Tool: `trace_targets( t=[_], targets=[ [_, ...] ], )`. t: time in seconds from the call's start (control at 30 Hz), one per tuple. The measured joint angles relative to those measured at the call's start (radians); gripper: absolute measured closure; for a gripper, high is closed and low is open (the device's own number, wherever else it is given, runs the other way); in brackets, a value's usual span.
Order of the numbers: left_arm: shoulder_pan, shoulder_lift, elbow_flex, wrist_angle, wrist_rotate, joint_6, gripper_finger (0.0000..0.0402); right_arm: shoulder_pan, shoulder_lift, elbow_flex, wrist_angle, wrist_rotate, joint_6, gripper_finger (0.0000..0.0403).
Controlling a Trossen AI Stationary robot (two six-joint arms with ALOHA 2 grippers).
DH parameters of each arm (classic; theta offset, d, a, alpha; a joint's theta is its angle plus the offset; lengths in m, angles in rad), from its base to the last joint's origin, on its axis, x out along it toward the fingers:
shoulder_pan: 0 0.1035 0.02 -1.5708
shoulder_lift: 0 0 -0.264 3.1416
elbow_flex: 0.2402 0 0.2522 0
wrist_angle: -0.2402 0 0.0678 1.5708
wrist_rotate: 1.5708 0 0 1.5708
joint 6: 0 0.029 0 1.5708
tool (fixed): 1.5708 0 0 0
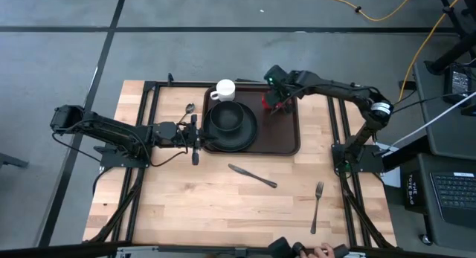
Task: Set up tray
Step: Put the red napkin on the brown serving tray
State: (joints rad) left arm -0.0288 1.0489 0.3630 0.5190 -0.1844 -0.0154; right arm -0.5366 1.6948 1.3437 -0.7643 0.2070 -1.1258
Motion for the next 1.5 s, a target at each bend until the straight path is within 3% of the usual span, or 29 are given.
trace_targets(
  t=[0.13, 0.37, 0.67, 1.0, 1.23, 1.5],
  targets=[
    [0.0, 0.0, 0.0, -0.001, 0.0, 0.002, 0.04, 0.004, -0.004, 0.0, 0.009, 0.031, -0.005, 0.0386],
    [0.0, 0.0, 0.0, -0.013, 0.0, 0.002, 0.04, 0.003, -0.048, 0.0, 0.155, 0.219, -0.104, 0.0386],
    [0.0, 0.0, 0.0, -0.054, 0.0, -0.015, 0.04, 0.003, -0.083, 0.0, 0.298, 0.264, -0.274, 0.0386],
    [0.001, 0.0, 0.0, -0.053, -0.004, -0.027, 0.04, 0.003, -0.087, 0.0, 0.254, 0.265, -0.286, 0.0386],
    [0.001, 0.0, 0.0, -0.052, -0.004, -0.076, 0.04, 0.005, -0.087, -0.005, 0.191, 0.18, -0.291, 0.0386],
    [0.001, 0.0, 0.0, -0.051, -0.004, -0.078, 0.04, 0.028, -0.088, -0.081, 0.181, 0.048, -0.187, 0.0386]
  ],
)
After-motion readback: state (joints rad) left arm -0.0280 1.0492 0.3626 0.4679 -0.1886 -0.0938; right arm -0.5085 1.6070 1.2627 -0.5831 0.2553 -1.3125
